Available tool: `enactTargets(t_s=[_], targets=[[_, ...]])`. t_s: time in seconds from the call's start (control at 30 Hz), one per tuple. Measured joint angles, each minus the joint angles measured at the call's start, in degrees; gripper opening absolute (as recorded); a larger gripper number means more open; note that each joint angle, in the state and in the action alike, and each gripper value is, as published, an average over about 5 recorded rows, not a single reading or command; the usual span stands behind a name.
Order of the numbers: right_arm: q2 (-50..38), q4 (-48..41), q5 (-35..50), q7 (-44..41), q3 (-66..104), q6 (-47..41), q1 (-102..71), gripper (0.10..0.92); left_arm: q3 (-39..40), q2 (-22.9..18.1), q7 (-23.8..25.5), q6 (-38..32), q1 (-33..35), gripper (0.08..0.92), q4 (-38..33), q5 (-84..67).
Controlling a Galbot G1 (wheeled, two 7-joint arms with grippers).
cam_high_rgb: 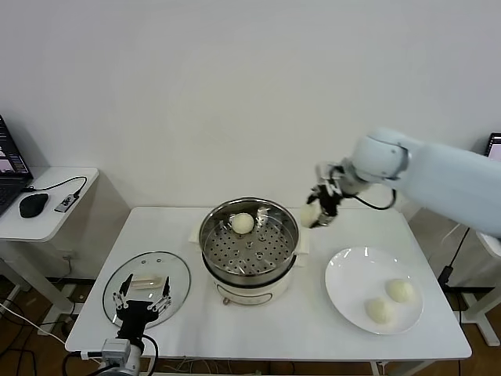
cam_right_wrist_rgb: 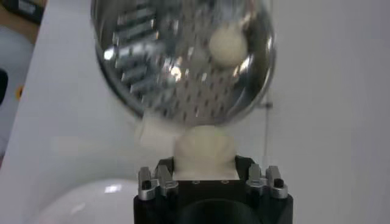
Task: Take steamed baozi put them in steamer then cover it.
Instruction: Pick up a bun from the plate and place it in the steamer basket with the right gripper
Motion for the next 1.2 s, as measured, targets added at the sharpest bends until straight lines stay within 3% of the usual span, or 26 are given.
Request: enactTargets(t_s=[0.47,0.93,1.2], targets=[[17.72,-9.25,3.82,4.55,0.0,-4.46,-6.95,0.619,-0.53,-0.83,-0.17,-0.02,-0.32,0.823,0.06,0.09],[25.77,-17.91,1.45,5.99,1.1,-4.68,-13.9,0.622,-0.47,-0.94,-0.2,-0.16,-0.17,0.823,-0.39,0.23],[26.01,-18.33,1.38,5.23,1.8,-4.18,-13.83,0.788,-0.38,-1.02,-0.17,-0.18,-0.14,0.823,-0.5,0.37]])
